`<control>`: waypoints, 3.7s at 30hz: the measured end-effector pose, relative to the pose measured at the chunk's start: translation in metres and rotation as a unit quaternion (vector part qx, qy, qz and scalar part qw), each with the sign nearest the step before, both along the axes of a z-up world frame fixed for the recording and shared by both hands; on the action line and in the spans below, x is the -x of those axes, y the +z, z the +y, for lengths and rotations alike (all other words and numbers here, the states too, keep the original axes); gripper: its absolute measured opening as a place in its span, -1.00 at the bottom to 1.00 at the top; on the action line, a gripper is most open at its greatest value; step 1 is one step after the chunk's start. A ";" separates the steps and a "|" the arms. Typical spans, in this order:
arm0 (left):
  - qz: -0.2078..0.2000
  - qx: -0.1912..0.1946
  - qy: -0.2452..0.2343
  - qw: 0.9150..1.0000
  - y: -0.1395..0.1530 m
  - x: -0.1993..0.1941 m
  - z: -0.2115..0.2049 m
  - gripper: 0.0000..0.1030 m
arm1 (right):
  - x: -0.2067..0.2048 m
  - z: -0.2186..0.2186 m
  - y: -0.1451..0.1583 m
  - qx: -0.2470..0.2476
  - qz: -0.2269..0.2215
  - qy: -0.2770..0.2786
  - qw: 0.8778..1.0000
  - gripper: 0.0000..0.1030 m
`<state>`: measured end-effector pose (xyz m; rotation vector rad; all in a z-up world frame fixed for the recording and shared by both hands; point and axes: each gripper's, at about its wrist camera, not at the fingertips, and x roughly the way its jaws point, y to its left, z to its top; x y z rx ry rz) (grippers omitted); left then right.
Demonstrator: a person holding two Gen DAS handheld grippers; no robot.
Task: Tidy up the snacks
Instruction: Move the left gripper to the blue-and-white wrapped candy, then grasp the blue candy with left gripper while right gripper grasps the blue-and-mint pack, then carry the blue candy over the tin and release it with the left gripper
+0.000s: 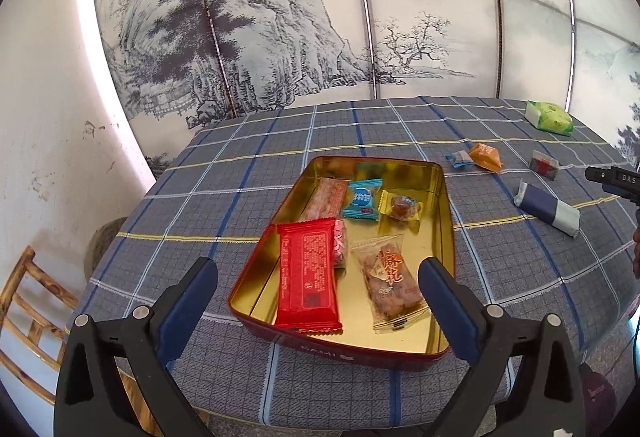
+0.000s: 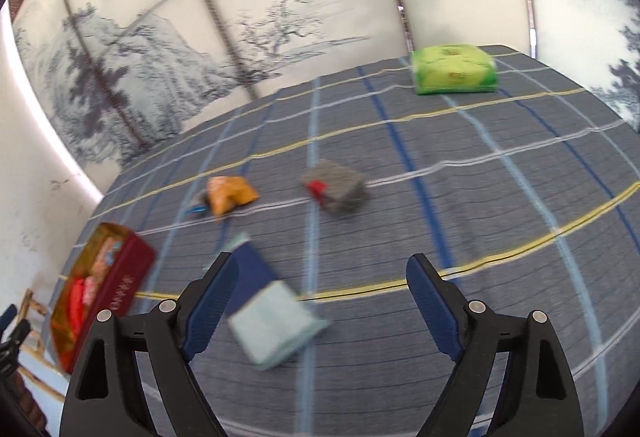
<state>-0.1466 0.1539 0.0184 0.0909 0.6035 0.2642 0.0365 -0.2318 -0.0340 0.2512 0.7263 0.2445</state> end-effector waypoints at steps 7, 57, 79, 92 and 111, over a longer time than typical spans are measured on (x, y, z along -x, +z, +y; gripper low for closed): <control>0.014 -0.017 -0.045 0.999 0.009 -0.017 -0.032 0.94 | -0.021 -0.039 -0.021 0.029 0.029 -0.036 0.998 0.68; 0.298 0.113 -0.139 0.938 -0.055 -0.345 -0.108 -0.59 | -0.038 -0.074 -0.035 -0.042 0.032 -0.016 0.998 0.86; 0.169 0.122 -0.216 0.954 -0.011 -0.126 -0.143 -0.56 | 0.000 0.012 -0.010 0.001 -0.018 0.212 0.977 0.86; 0.118 0.126 -0.195 0.965 0.015 -0.086 -0.109 -0.55 | -0.032 0.118 -0.030 0.195 0.046 0.313 0.928 0.31; 0.178 0.097 -0.242 0.949 -0.022 -0.115 -0.137 0.23 | -0.017 0.069 -0.032 0.177 0.020 0.231 0.957 -0.01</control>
